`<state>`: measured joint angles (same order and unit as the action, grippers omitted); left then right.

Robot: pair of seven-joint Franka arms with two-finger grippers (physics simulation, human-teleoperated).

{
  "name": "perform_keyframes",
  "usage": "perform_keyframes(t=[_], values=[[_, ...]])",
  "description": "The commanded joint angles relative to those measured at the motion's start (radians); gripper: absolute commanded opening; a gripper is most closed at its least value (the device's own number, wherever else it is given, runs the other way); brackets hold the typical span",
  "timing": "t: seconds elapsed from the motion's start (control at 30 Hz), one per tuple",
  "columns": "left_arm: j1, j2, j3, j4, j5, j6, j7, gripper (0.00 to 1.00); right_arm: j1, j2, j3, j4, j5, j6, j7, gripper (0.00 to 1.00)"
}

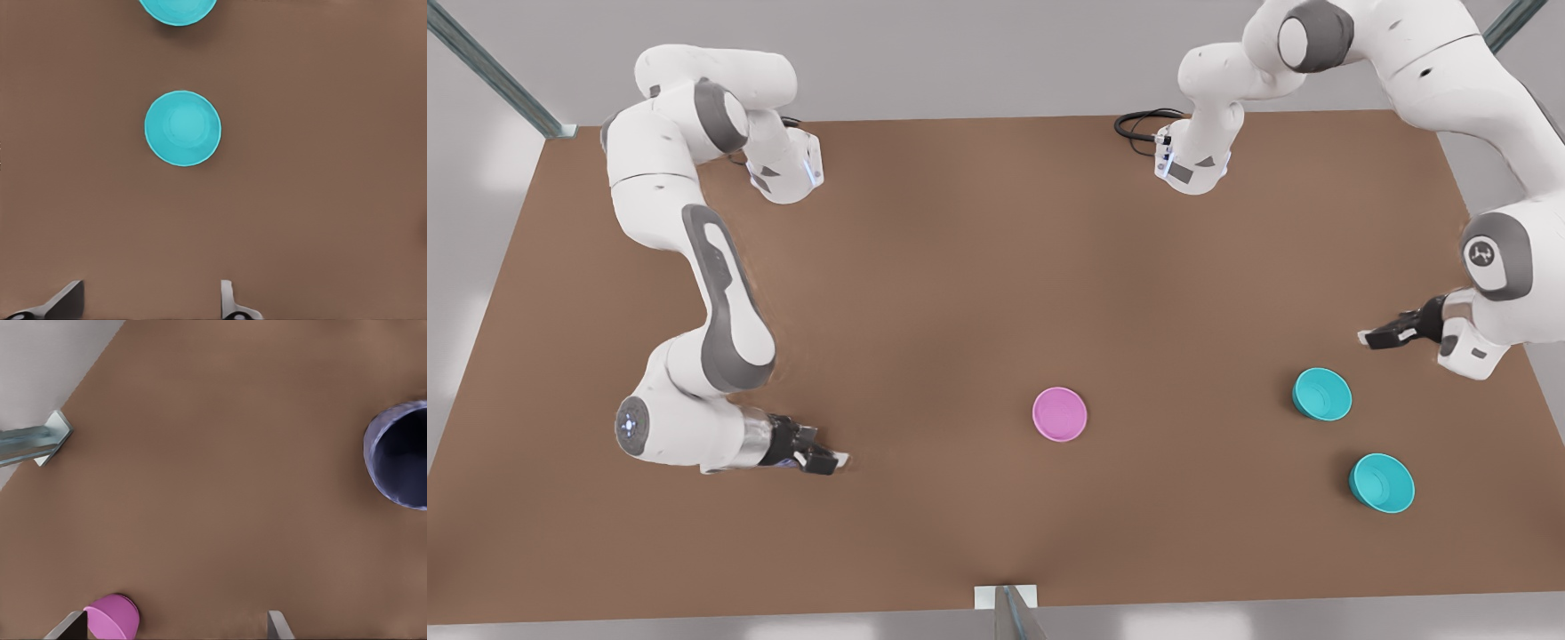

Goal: Stack the blue bowl on the pink bowl

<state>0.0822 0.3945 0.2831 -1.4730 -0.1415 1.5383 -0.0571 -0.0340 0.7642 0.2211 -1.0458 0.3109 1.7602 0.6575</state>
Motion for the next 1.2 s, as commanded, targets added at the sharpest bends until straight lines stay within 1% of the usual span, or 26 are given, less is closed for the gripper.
perform_keyframes(t=[0.0,0.03,0.1,0.13,0.17,0.2,0.23,0.27,0.3,0.33,0.37,0.63,0.73,0.77,0.8,0.87,0.9,1.07,1.13,1.17], values=[[0.115,0.085,0.007,0.003,-0.119,0.155,0.523,1.0,-0.057,-0.02,0.004,0.072,-0.267,-0.663,-0.501,1.0],[0.137,0.138,0.01,-0.007,-0.164,0.264,0.623,1.0,-0.053,-0.083,0.008,0.079,-0.345,-0.671,-0.581,1.0],[0.143,0.164,0.01,-0.03,-0.168,0.356,0.634,1.0,-0.049,-0.247,0.021,0.069,-0.383,-0.7,-0.608,1.0],[0.142,0.175,0.01,-0.047,-0.17,0.391,0.652,1.0,-0.052,-0.336,0.018,-0.005,-0.388,-0.694,-0.615,1.0],[0.142,0.187,0.007,-0.052,-0.174,0.391,0.654,1.0,-0.06,-0.355,0.017,-0.04,-0.386,-0.676,-0.621,1.0],[0.139,0.217,0.004,-0.064,-0.211,0.398,0.664,1.0,-0.066,-0.387,0.015,-0.114,-0.389,-0.547,-0.618,1.0],[0.142,0.242,0.004,-0.064,-0.239,0.41,0.764,1.0,-0.066,-0.433,0.014,-0.161,-0.392,-0.515,-0.616,1.0],[0.14,0.257,0.004,-0.067,-0.24,0.442,0.775,1.0,-0.073,-0.48,0.014,-0.22,-0.392,-0.483,-0.618,1.0],[0.139,0.268,0.004,-0.092,-0.245,0.45,0.775,1.0,-0.115,-0.529,0.018,-0.292,-0.38,-0.458,-0.621,1.0],[0.137,0.285,0.001,-0.096,-0.268,0.462,0.775,1.0,-0.116,-0.556,0.018,-0.321,-0.381,-0.456,-0.619,1.0],[0.137,0.299,-0.001,-0.096,-0.293,0.468,0.775,1.0,-0.115,-0.566,0.018,-0.332,-0.385,-0.459,-0.616,1.0],[0.134,0.349,-0.002,-0.096,-0.3,0.47,0.775,1.0,-0.112,-0.54,0.012,-0.324,-0.392,-0.551,-0.608,1.0],[0.129,0.379,-0.004,-0.096,-0.357,0.467,0.773,1.0,-0.106,-0.536,0.021,-0.312,-0.392,-0.576,-0.605,1.0],[0.129,0.38,-0.004,-0.096,-0.357,0.464,0.773,0.91,-0.106,-0.533,0.021,-0.313,-0.392,-0.574,-0.605,1.0],[0.129,0.38,-0.004,-0.096,-0.357,0.46,0.773,0.7,-0.106,-0.529,0.021,-0.315,-0.392,-0.576,-0.605,1.0],[0.128,0.38,-0.013,-0.096,-0.357,0.459,0.773,0.57,-0.109,-0.516,0.02,-0.313,-0.392,-0.591,-0.604,1.0],[0.128,0.38,-0.013,-0.096,-0.357,0.457,0.773,0.52,-0.109,-0.514,0.02,-0.313,-0.392,-0.591,-0.604,1.0],[0.123,0.38,-0.013,-0.096,-0.357,0.456,0.773,0.52,-0.109,-0.503,0.02,-0.313,-0.392,-0.593,-0.605,1.0],[0.12,0.386,-0.013,-0.096,-0.357,0.46,0.773,0.48,-0.109,-0.496,0.02,-0.313,-0.392,-0.593,-0.605,1.0],[0.117,0.386,-0.013,-0.096,-0.357,0.462,0.772,0.48,-0.109,-0.496,0.02,-0.313,-0.392,-0.593,-0.605,1.0]])
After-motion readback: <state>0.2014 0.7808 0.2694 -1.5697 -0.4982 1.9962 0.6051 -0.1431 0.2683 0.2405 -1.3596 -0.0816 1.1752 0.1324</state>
